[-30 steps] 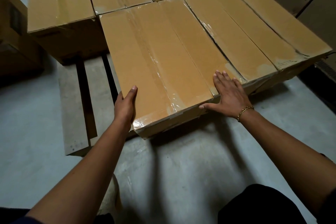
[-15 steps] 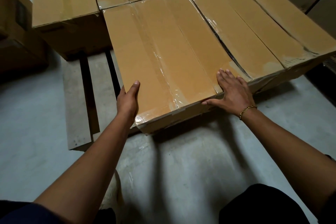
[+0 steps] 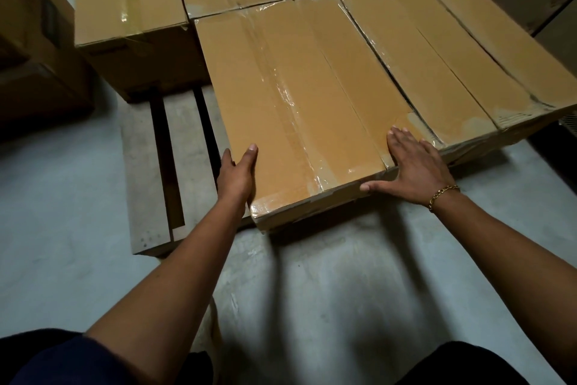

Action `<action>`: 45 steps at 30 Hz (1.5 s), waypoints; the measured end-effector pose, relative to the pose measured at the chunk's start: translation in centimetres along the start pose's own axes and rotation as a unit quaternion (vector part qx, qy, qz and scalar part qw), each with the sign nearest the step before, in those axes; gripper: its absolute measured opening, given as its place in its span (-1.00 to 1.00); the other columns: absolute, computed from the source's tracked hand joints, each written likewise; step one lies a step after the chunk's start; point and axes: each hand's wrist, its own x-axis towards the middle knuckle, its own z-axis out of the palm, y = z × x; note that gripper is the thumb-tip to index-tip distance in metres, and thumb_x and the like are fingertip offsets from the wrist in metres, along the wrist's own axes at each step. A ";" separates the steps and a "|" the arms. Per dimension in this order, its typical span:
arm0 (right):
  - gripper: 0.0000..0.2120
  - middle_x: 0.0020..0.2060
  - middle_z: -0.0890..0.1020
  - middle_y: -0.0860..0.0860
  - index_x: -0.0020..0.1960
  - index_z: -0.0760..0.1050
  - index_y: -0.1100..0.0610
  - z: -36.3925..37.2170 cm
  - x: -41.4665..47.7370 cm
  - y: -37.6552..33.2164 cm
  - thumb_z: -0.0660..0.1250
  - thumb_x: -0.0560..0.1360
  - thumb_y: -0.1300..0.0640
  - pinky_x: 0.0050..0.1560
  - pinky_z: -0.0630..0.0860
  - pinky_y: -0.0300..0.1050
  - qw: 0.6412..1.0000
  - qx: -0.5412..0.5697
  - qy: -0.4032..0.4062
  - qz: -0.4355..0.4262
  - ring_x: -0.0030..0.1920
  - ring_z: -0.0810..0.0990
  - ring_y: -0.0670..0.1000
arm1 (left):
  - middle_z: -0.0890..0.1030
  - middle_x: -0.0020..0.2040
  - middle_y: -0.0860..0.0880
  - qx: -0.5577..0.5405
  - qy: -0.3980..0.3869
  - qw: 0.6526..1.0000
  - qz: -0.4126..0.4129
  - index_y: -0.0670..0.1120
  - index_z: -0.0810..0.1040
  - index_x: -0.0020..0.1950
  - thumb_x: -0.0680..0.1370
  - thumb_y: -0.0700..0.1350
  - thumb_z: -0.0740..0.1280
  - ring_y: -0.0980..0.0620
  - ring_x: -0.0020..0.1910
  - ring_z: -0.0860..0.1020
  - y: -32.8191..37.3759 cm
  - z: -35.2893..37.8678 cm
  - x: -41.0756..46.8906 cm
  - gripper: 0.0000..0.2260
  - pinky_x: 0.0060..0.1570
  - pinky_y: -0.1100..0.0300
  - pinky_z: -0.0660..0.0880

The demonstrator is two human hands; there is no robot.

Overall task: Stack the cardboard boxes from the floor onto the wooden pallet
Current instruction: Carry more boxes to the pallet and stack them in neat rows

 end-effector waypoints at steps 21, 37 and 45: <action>-0.07 0.64 0.18 -0.01 0.67 0.08 -0.02 -25.4 -8.7 -35.8 -0.03 0.49 -0.57 0.57 0.20 0.14 0.929 0.278 -0.191 -0.153 0.61 0.21 0.08 | 0.33 0.60 -0.07 0.139 0.162 0.976 -0.050 0.00 0.31 0.62 0.59 0.35 0.27 -0.09 0.57 0.31 13.2 -41.5 -20.1 -0.30 0.53 -0.11 0.26; -0.27 0.60 0.28 -0.04 0.64 0.19 0.00 -16.3 -11.6 -80.0 0.21 0.58 -0.33 0.53 0.22 -0.04 0.857 0.385 -0.329 -0.095 0.55 0.32 -0.02 | 0.30 0.61 -0.12 0.045 0.193 0.952 -0.233 -0.05 0.32 0.61 0.63 0.30 0.24 -0.16 0.56 0.30 -2.9 -78.5 -14.1 -0.35 0.50 -0.12 0.27; -0.24 0.60 0.28 -0.03 0.65 0.17 0.00 -8.5 -6.3 -92.8 0.19 0.58 -0.37 0.55 0.21 0.02 0.847 0.387 -0.353 -0.086 0.57 0.29 0.04 | 0.25 0.64 -0.09 0.076 0.191 0.951 -0.231 -0.02 0.28 0.64 0.60 0.37 0.24 -0.19 0.56 0.29 -9.7 -87.7 -3.7 -0.28 0.51 -0.14 0.27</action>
